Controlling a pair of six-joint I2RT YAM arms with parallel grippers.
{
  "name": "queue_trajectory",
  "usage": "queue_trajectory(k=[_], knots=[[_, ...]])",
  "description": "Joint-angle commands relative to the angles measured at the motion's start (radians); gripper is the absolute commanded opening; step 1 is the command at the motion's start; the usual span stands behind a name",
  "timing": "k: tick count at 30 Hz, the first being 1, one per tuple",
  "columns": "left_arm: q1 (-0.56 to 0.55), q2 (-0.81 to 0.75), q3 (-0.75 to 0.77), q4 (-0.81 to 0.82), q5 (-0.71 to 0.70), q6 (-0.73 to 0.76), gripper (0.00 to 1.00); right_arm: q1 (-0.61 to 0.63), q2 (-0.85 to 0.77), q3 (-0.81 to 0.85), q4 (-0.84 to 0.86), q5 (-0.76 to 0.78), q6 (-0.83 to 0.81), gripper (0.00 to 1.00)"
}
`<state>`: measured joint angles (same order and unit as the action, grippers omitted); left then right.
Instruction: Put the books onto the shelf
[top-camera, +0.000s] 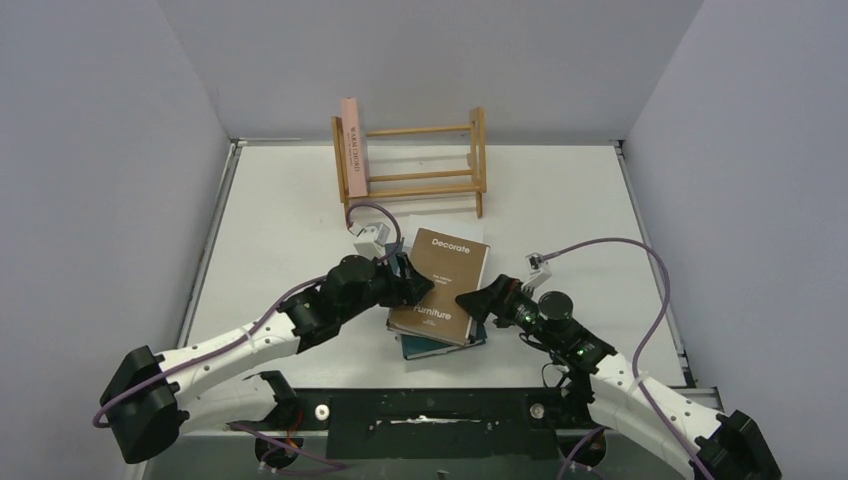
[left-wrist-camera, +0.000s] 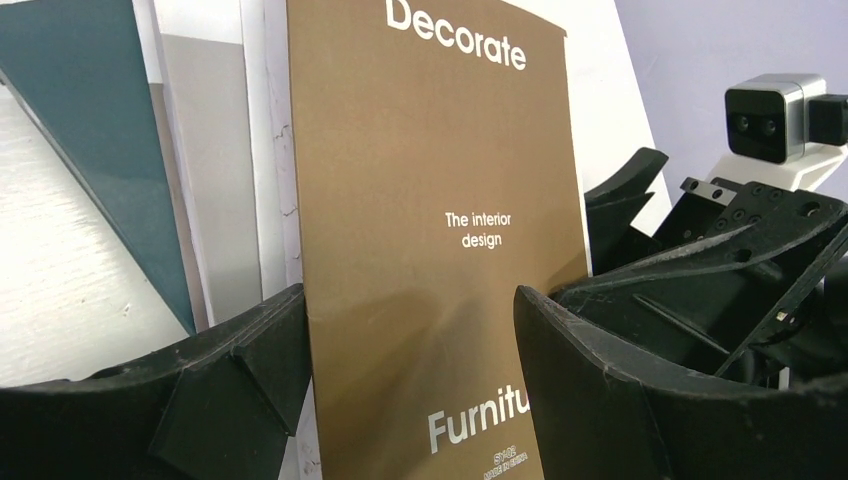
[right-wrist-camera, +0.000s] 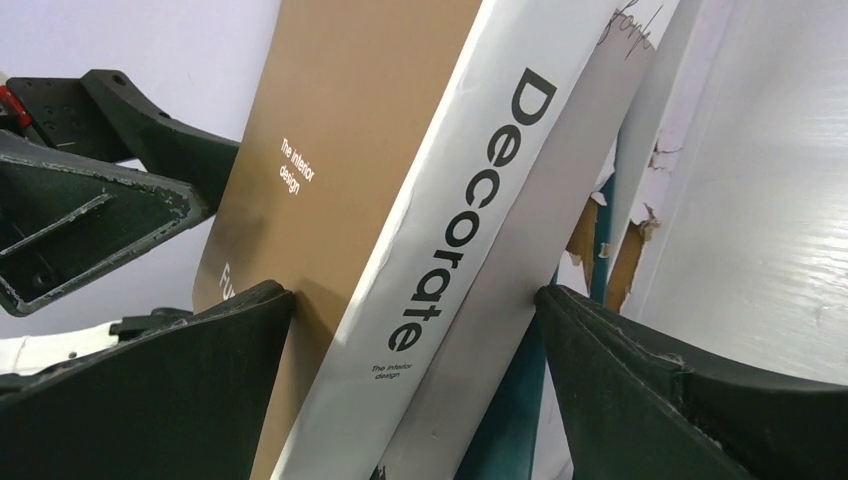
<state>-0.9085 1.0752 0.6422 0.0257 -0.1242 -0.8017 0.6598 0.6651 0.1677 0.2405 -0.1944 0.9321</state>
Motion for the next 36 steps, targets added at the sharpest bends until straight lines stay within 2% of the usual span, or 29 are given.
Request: queue_trajectory(k=[1, 5, 10, 21, 36], knots=[[-0.005, -0.047, -0.012, 0.025, -0.01, -0.005, 0.7, 0.0, 0.07, 0.043, 0.141, -0.063, -0.018, 0.98], [-0.004, -0.054, -0.007, 0.017, -0.013, -0.005, 0.7, 0.0, 0.006, 0.056, 0.075, -0.024, -0.022, 0.98], [-0.006, -0.027, 0.001, 0.053, 0.014, -0.005, 0.7, -0.002, -0.108, 0.097, -0.087, 0.019, -0.059, 0.98], [-0.02, 0.076, 0.049, 0.132, 0.062, -0.007, 0.69, -0.011, -0.126, 0.094, -0.185, 0.068, -0.037, 0.98], [-0.044, 0.159, 0.067, 0.213, 0.089, -0.011, 0.69, -0.046, -0.1, 0.034, -0.081, 0.013, -0.023, 0.98]])
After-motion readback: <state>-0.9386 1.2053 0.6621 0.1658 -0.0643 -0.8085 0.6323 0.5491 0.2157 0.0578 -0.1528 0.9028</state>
